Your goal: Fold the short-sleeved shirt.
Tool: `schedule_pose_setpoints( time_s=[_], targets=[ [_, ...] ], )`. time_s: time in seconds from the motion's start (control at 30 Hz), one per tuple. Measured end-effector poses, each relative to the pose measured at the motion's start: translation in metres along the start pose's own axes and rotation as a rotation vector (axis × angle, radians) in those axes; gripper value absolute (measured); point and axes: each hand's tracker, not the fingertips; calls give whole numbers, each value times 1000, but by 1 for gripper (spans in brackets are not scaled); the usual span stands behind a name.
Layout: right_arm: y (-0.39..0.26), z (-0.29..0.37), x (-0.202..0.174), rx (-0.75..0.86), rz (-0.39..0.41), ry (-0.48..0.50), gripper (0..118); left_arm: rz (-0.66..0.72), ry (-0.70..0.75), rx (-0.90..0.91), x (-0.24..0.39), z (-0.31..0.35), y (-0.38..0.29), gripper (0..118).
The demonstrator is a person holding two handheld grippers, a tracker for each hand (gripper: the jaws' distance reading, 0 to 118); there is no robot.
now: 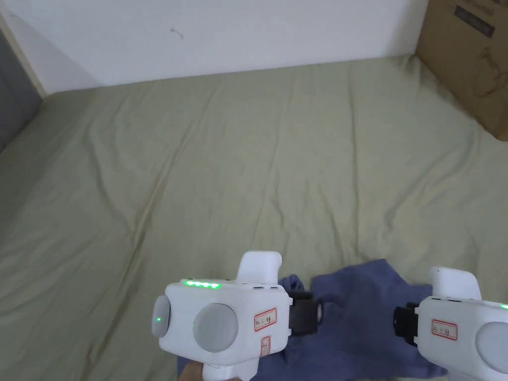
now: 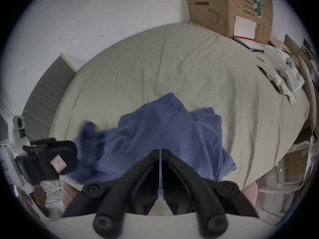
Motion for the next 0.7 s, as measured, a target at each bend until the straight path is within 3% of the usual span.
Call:
schedule_pose_setpoints(
  time_s=[0.03,0.07,0.1,0.2,0.23,0.33,0.37,0.4,0.5,0.7],
  targets=[
    [-1,1,2,-3,1,-6,3,49,-7,-25,-2,-7,-1,84],
    [-2,2,3,-2,2,-10,3,62,2,-56,-3,-11,-2,93],
    [-3,4,4,2,3,-14,3,57,24,-92,-5,-14,-3,96],
    [-5,7,6,5,8,-10,3,50,96,-48,-16,0,-7,92],
    [-6,9,6,15,4,-8,3,77,98,-35,-24,8,-6,73],
    [-6,13,7,49,-15,2,3,187,60,101,-52,38,-3,44],
    [-6,14,7,54,-20,5,3,214,81,104,-58,40,-1,9],
    [-5,13,7,54,-24,4,3,241,139,105,-65,41,0,1],
    [-6,11,4,53,-12,0,3,175,240,49,-67,33,-3,1],
    [-9,4,0,30,-12,15,3,206,109,-43,-51,-14,-14,1]
  ],
)
